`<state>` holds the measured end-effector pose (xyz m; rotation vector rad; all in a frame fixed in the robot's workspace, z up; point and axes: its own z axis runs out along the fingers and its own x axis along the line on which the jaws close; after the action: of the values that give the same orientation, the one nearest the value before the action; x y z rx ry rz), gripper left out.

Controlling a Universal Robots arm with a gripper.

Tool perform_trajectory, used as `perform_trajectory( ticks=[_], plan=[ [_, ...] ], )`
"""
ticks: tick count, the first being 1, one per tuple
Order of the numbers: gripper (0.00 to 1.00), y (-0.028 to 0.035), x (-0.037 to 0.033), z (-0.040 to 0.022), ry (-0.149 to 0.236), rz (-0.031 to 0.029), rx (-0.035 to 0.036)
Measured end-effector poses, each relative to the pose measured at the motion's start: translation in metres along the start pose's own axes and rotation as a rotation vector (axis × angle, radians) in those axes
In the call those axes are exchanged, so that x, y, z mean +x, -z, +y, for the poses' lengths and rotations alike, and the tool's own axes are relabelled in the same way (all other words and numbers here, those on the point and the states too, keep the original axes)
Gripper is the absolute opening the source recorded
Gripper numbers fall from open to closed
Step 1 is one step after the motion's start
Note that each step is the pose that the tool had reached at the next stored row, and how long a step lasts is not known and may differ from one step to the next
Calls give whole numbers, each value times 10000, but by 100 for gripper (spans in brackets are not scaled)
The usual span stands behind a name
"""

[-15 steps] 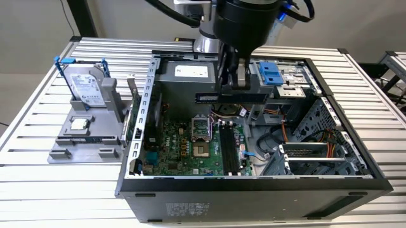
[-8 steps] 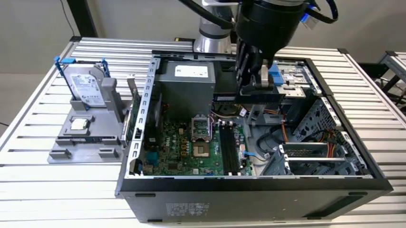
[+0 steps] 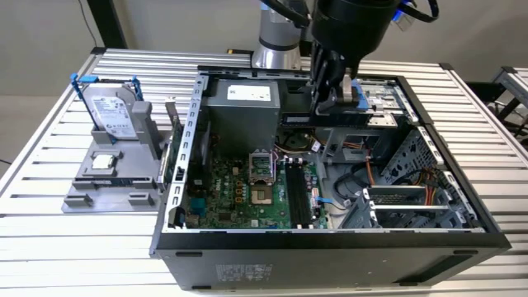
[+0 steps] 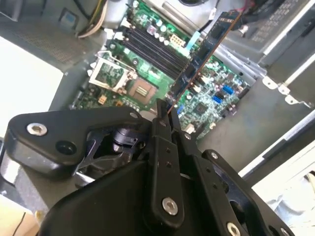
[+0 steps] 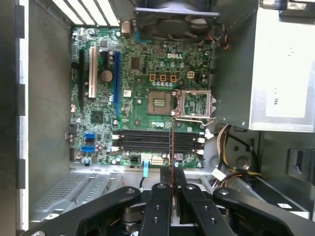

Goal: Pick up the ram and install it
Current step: 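Pick up the ram and move it above insertion slot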

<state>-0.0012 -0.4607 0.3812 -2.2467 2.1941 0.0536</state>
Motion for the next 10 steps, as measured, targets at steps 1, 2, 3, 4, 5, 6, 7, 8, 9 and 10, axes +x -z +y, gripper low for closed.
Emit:
perform_trajectory(
  ticks=[1,2,3,4,5,6,7,8,9,10],
  plan=[
    [0,-1,-30,-1,-2,1,-1],
    [0,-2,-59,-2,-5,1,0],
    [0,-2,-85,-4,-9,1,0],
    [0,-3,-110,-5,-12,3,0],
    [0,-3,-134,-6,-16,4,0],
    [0,-4,-159,-8,-23,3,0],
    [0,-4,-172,-8,-38,4,0],
    [0,-4,-175,-9,-94,3,2],
    [0,-4,-175,-9,-175,1,4],
    [0,-5,-176,-9,-251,-2,6]
  ],
)
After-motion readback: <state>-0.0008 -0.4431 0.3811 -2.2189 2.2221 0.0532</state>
